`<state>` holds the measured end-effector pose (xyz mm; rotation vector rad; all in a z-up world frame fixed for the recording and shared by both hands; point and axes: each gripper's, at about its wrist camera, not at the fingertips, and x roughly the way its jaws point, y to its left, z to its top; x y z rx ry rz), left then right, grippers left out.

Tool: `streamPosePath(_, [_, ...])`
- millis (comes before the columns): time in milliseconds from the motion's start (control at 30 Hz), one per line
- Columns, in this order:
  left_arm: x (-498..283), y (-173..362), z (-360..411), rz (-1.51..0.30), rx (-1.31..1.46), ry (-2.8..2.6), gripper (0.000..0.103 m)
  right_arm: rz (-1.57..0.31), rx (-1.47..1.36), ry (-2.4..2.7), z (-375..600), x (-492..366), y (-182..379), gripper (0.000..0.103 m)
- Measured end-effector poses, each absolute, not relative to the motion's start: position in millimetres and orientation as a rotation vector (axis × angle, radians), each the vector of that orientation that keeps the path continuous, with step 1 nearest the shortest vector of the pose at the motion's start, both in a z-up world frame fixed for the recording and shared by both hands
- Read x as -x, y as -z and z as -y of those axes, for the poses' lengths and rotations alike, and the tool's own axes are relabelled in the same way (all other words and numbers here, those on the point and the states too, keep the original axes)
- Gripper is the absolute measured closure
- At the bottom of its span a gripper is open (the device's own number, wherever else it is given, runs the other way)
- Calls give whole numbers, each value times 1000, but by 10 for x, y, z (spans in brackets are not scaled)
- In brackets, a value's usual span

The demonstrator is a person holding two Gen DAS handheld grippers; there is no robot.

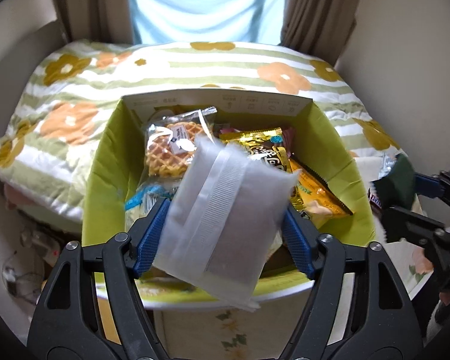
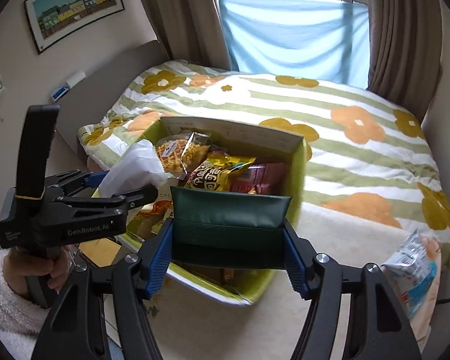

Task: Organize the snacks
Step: 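Carry both packets over the box and release them inside with both tools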

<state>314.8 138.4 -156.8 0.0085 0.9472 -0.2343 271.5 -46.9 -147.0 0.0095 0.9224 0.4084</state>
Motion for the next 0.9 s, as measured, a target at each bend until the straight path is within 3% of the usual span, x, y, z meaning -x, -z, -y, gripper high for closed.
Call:
streamPosePath(67, [-3133, 1553, -1401, -915, -40, 256, 1, -943, -23, -390, 440, -2740, 1535, 41])
streamPosePath(633, [-2992, 1733, -1559, -994, -95, 197, 0, -1119, -22, -353, 263, -2994, 1974, 39])
streamPosePath(700, [-2991, 1761, -1554, -1005, -99, 194, 0, -1154, -48, -368, 257, -3030, 2046, 32])
streamPosePath(767, [-2989, 1785, -1550, -1013, -103, 188, 0, -1159, -65, -372, 269, -3031, 2088, 11])
streamPosePath(833, [-2988, 1791, -1561, -1017, -94, 184, 1, -1139, -48, -356, 281, -3000, 2083, 3])
streamPosePath(900, [-2984, 1786, -1568, -1020, -84, 185, 1, -1124, -21, -350, 290, -2980, 2070, 1])
